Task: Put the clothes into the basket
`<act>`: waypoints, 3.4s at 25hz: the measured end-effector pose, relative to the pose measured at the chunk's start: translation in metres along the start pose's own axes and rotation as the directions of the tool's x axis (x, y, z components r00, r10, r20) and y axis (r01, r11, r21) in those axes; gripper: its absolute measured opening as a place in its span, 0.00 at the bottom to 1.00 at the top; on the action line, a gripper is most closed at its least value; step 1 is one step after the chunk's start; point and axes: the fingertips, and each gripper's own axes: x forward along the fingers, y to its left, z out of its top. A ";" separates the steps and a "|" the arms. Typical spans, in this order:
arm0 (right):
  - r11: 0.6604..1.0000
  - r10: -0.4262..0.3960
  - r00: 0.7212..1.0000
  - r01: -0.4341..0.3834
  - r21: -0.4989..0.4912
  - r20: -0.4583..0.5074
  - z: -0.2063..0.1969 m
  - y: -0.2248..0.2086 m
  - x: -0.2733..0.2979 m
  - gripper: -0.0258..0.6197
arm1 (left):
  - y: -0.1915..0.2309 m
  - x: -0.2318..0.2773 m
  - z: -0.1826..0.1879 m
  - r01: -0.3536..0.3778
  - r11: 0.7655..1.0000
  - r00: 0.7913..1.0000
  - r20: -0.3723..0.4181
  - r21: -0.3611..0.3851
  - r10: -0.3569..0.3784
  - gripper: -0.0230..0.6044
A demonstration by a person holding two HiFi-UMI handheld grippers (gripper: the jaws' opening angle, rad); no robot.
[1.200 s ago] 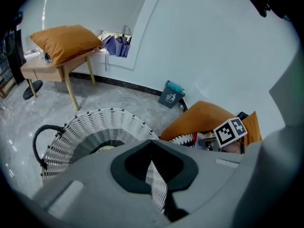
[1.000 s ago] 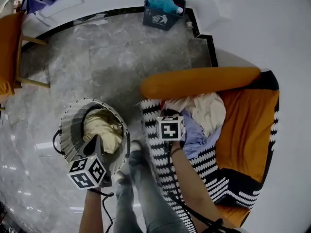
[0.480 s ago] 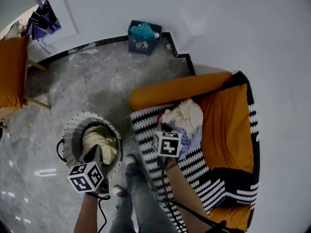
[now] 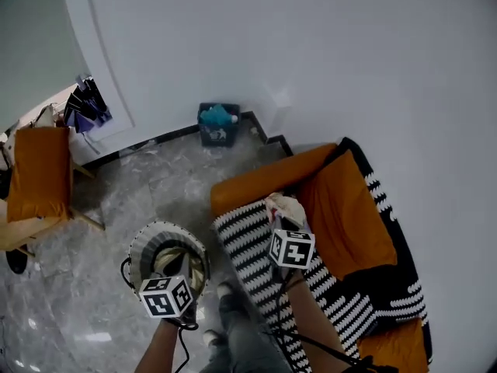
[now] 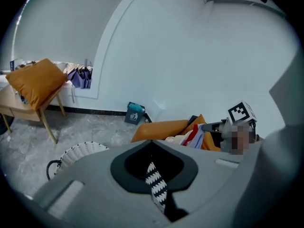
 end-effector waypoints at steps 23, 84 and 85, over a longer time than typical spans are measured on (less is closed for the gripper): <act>0.998 -0.062 0.884 0.071 0.000 0.464 0.186 -0.008 -0.286 0.07 | -0.097 -0.185 0.148 0.029 0.957 0.926 0.353 0.289 -0.134 0.03; 0.650 0.682 0.714 -0.494 -0.577 0.158 0.102 0.431 -0.321 0.06 | 0.125 -0.425 0.037 -0.399 0.896 0.767 0.464 -0.195 0.443 0.03; 0.652 0.674 0.725 -0.497 -0.572 0.138 0.092 0.431 -0.308 0.06 | 0.130 -0.417 0.029 -0.395 0.896 0.777 0.448 -0.202 0.443 0.03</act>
